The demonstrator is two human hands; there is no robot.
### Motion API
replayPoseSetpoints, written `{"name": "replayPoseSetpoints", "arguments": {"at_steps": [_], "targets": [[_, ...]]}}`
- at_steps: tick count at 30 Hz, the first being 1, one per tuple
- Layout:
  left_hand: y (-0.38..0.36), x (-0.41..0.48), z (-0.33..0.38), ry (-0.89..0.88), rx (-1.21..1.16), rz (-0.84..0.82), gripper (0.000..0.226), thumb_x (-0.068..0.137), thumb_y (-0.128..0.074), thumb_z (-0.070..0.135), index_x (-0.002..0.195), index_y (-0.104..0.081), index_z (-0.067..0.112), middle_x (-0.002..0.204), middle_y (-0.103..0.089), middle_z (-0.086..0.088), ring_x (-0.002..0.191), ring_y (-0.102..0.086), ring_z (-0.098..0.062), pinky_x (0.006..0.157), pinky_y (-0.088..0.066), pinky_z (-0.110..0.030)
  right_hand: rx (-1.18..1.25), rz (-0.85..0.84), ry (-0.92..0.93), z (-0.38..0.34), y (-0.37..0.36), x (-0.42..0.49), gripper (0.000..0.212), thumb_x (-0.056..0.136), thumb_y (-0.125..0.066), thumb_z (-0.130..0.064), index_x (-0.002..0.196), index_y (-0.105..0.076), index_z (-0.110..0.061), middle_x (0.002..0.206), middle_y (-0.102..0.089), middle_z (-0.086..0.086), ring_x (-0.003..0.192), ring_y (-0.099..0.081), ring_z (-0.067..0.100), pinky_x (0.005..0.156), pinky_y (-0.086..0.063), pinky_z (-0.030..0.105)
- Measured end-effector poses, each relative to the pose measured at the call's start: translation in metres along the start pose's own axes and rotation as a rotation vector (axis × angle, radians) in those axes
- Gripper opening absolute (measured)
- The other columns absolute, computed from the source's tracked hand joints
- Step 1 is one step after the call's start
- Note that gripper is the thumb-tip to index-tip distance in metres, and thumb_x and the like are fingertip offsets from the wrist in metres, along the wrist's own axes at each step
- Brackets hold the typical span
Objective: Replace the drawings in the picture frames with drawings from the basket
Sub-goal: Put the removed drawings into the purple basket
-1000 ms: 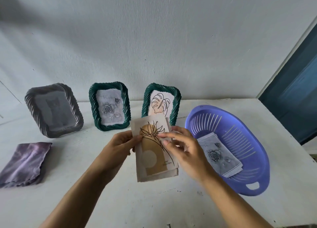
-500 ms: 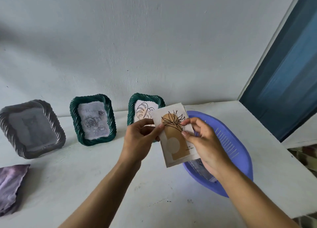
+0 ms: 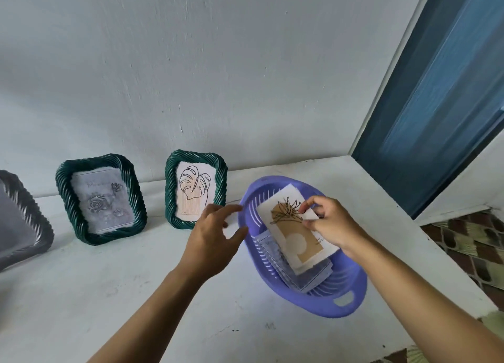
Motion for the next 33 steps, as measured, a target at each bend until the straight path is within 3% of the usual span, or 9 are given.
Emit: {"name": "replayPoseSetpoints", "arguments": {"at_steps": [5, 10, 12, 15, 20, 23, 27, 30, 33], "targets": [[-0.019, -0.009, -0.011, 0.117, -0.127, -0.102, 0.048, 0.092, -0.069, 0.036, 0.137, -0.054, 0.032, 0.102, -0.067, 0.012, 0.074, -0.069, -0.002, 0.066, -0.053, -0.016, -0.258, -0.087, -0.058, 0.029, -0.016, 0.008, 0.025, 0.083, -0.068, 0.001, 0.086, -0.064, -0.024, 0.083, -0.062, 0.001, 0.059, -0.049, 0.013, 0.051, -0.036, 0.025], [-0.021, -0.008, -0.011, 0.179, -0.216, -0.080, 0.045, 0.092, -0.070, 0.023, 0.135, -0.058, 0.028, 0.088, -0.072, 0.014, 0.065, -0.071, -0.004, 0.065, -0.054, -0.020, -0.406, -0.152, -0.019, 0.033, -0.028, 0.005, 0.031, 0.083, -0.065, 0.002, 0.098, -0.059, -0.024, 0.103, -0.067, 0.003, 0.084, -0.065, 0.021, 0.064, -0.050, 0.030], [-0.021, -0.009, -0.012, 0.191, -0.228, -0.068, 0.046, 0.091, -0.071, 0.022, 0.135, -0.059, 0.028, 0.087, -0.072, 0.013, 0.064, -0.071, -0.005, 0.064, -0.052, -0.019, -0.458, -0.169, 0.026, 0.032, -0.031, 0.003, 0.032, 0.085, -0.063, 0.002, 0.102, -0.055, -0.025, 0.104, -0.066, 0.004, 0.082, -0.066, 0.021, 0.064, -0.052, 0.036], [-0.022, -0.009, -0.014, 0.210, -0.250, -0.064, 0.046, 0.091, -0.072, 0.022, 0.135, -0.059, 0.028, 0.088, -0.073, 0.011, 0.064, -0.072, -0.006, 0.064, -0.052, -0.020, -0.591, -0.171, 0.125, 0.027, -0.034, -0.003, 0.034, 0.089, -0.062, -0.003, 0.113, -0.050, -0.023, 0.102, -0.061, 0.002, 0.071, -0.057, 0.011, 0.048, -0.037, 0.018], [-0.028, -0.008, -0.016, 0.250, -0.316, -0.064, 0.046, 0.091, -0.071, 0.024, 0.134, -0.057, 0.028, 0.090, -0.073, 0.007, 0.067, -0.073, -0.009, 0.072, -0.059, -0.031, -0.741, -0.026, 0.271, 0.011, -0.025, -0.013, 0.031, 0.090, -0.064, -0.016, 0.119, -0.055, -0.020, 0.107, -0.064, 0.004, 0.094, -0.063, 0.024, 0.065, -0.044, 0.028], [-0.033, -0.008, -0.015, 0.280, -0.364, -0.069, 0.046, 0.093, -0.068, 0.025, 0.137, -0.054, 0.027, 0.097, -0.070, 0.005, 0.070, -0.073, -0.008, 0.068, -0.057, -0.027, -0.721, 0.134, 0.422, -0.007, -0.007, -0.019, 0.016, 0.088, -0.065, -0.016, 0.103, -0.063, -0.018, 0.099, -0.066, 0.003, 0.091, -0.062, 0.025, 0.066, -0.048, 0.032], [-0.035, -0.007, -0.015, 0.287, -0.372, -0.060, 0.047, 0.094, -0.067, 0.024, 0.139, -0.054, 0.027, 0.098, -0.070, 0.004, 0.069, -0.073, -0.010, 0.063, -0.054, -0.022, -0.760, 0.336, 0.488, -0.008, 0.022, -0.022, 0.024, 0.076, -0.074, -0.010, 0.097, -0.068, -0.019, 0.098, -0.066, -0.001, 0.097, -0.061, 0.027, 0.073, -0.049, 0.039], [-0.036, -0.006, -0.015, 0.285, -0.335, -0.063, 0.049, 0.094, -0.067, 0.028, 0.141, -0.053, 0.028, 0.099, -0.070, 0.004, 0.070, -0.071, -0.014, 0.060, -0.053, -0.019, -0.712, 0.338, 0.436, 0.009, 0.029, -0.021, 0.037, 0.074, -0.076, -0.007, 0.108, -0.069, -0.018, 0.116, -0.062, 0.001, 0.108, -0.060, 0.029, 0.081, -0.051, 0.043], [-0.036, -0.005, -0.015, 0.270, -0.310, -0.064, 0.050, 0.094, -0.066, 0.032, 0.142, -0.053, 0.030, 0.100, -0.070, 0.004, 0.074, -0.068, -0.017, 0.066, -0.056, -0.027, -0.648, 0.266, 0.393, 0.024, 0.023, -0.021, 0.040, 0.079, -0.073, -0.003, 0.117, -0.067, -0.014, 0.131, -0.053, 0.006, 0.116, -0.056, 0.030, 0.088, -0.052, 0.039]]}}
Point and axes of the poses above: each hand's wrist, its own x-axis towards the middle knuckle, its own y-axis out of the back of the hand, z = x × y, the point moved 8 cm from there along x, towards the middle knuckle
